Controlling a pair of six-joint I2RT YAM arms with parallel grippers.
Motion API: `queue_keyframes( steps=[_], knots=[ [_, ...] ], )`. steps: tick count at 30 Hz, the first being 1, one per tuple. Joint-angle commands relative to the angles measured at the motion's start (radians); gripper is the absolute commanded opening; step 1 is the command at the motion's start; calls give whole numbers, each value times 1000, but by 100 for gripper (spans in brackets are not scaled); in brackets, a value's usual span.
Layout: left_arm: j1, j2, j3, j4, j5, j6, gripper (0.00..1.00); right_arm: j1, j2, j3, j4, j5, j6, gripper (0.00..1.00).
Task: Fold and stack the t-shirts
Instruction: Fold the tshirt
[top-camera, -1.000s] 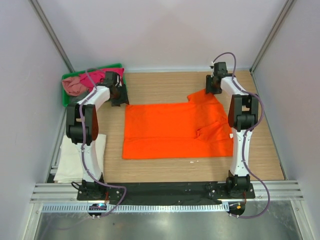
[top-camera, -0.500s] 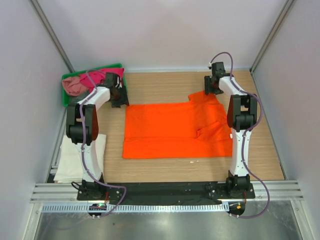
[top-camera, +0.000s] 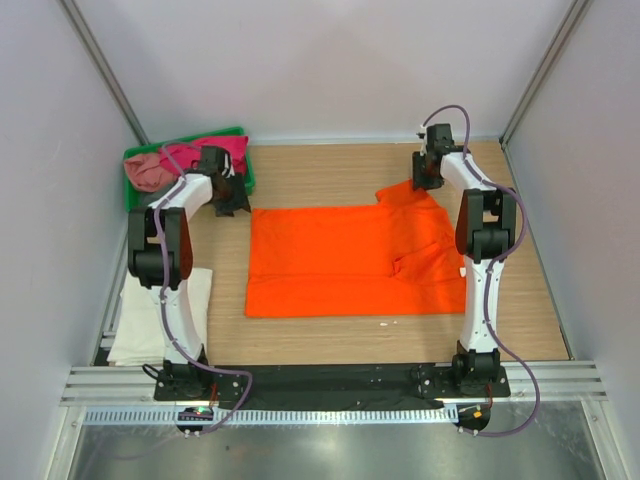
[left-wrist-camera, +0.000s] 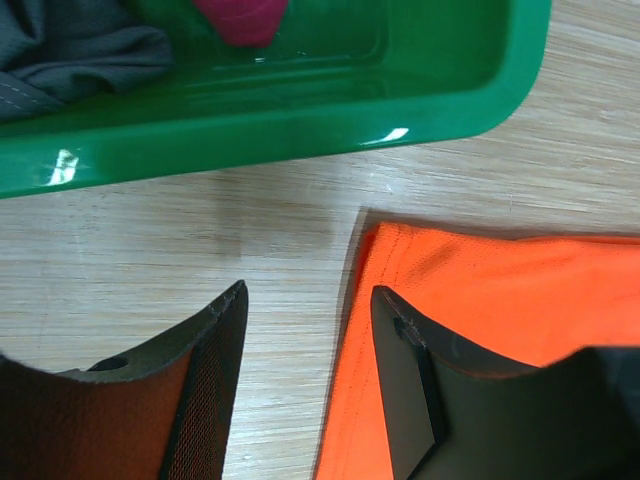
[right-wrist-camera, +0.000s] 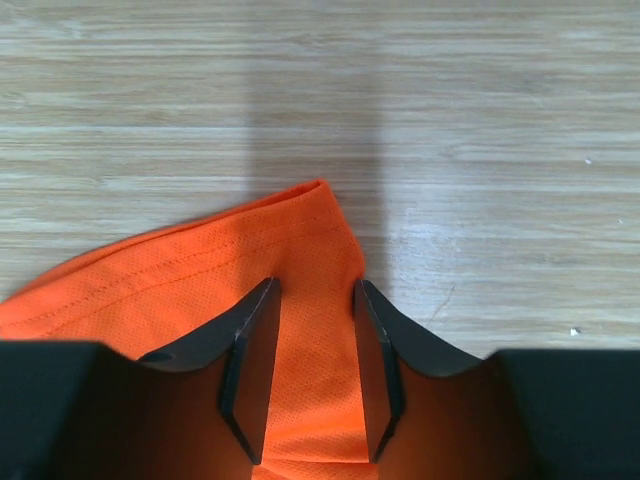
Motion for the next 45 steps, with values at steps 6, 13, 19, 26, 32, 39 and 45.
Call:
queue_keyframes(
  steps=[6, 13, 19, 26, 32, 39, 45],
  knots=[
    [24, 7, 13, 22, 59, 24, 56, 4, 34, 21, -30, -48, 17, 22],
    [18, 58, 55, 89, 81, 27, 43, -2, 7, 3, -24, -1, 9, 1],
    [-22, 87, 113, 103, 15, 55, 51, -1, 11, 7, -25, -8, 16, 1],
    [-86, 9, 15, 192, -100, -5, 55, -2, 13, 1, -24, -14, 22, 1],
    [-117, 24, 16, 192, -202, -14, 56, -2, 0, -2, -19, -16, 17, 1],
    [-128, 18, -8, 160, -220, -31, 51, -2, -1, -12, -13, -21, 20, 1],
    [-128, 4, -34, 160, -190, -45, 49, -4, -3, -11, -10, -22, 23, 1]
  ],
)
